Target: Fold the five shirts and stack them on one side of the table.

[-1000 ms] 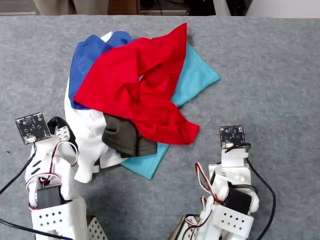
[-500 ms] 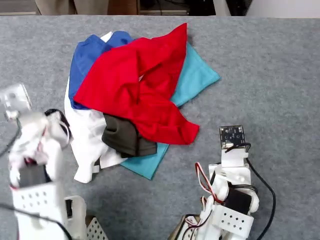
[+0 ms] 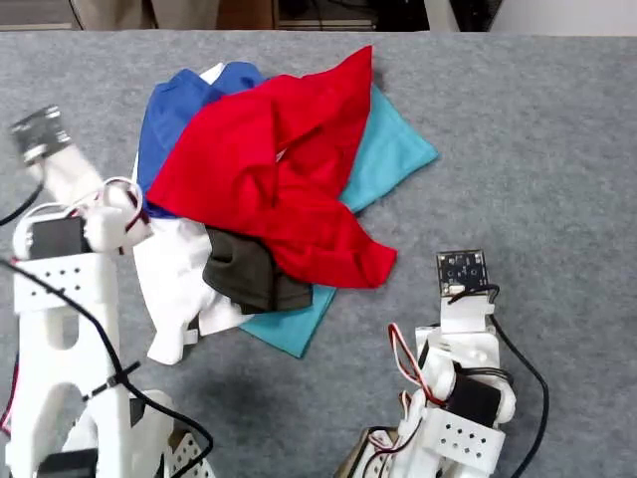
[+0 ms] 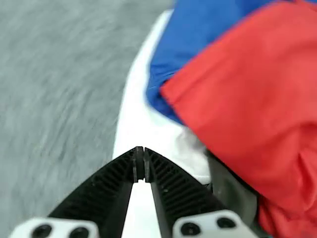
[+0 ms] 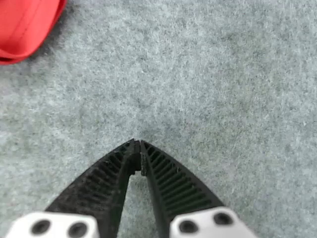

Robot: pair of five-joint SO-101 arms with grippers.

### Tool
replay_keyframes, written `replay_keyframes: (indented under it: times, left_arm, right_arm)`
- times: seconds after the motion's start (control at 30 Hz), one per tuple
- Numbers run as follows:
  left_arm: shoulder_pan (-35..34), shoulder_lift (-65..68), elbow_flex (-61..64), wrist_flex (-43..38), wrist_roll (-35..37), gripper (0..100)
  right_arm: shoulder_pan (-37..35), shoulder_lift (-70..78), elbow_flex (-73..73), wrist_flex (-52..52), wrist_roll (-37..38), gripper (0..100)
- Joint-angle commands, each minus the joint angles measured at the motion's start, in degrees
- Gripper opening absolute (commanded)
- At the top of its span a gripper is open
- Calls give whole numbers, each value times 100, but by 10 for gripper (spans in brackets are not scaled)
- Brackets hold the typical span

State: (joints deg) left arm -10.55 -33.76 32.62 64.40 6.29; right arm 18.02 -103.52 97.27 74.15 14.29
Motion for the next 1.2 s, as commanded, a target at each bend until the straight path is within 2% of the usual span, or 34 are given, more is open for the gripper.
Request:
replay_keyframes:
  times: [0.0,0.07,0.17,0.37,0.47,0.63,0.8,0.93,1.17]
  left_arm:
    - [484,321,-193,-730,-932,21]
    - [615,708,-220,-1160,-1020,22]
    - [607,1525,-712,-1231,-1002,56]
    - [527,3257,-2338,-281,237,227]
    - [510,3952,-3112,-53,677,264]
    - [536,4831,-4070,18,967,236]
    - [545,5332,-4571,18,993,20]
    - [563,5262,-4756,167,1002,19]
    - [1046,4541,-5732,1354,1002,19]
  right_arm:
    - [-31,-365,-40,35,44,5]
    - [-31,-365,-40,35,44,5]
    - [-31,-365,-40,35,44,5]
    - [-31,-365,-40,35,44,5]
    - [-31,-365,-40,35,44,5]
    - [-31,-365,-40,35,44,5]
    - [-31,-365,-40,35,44,5]
    - [-31,-365,-40,35,44,5]
    - [-31,-365,-40,35,44,5]
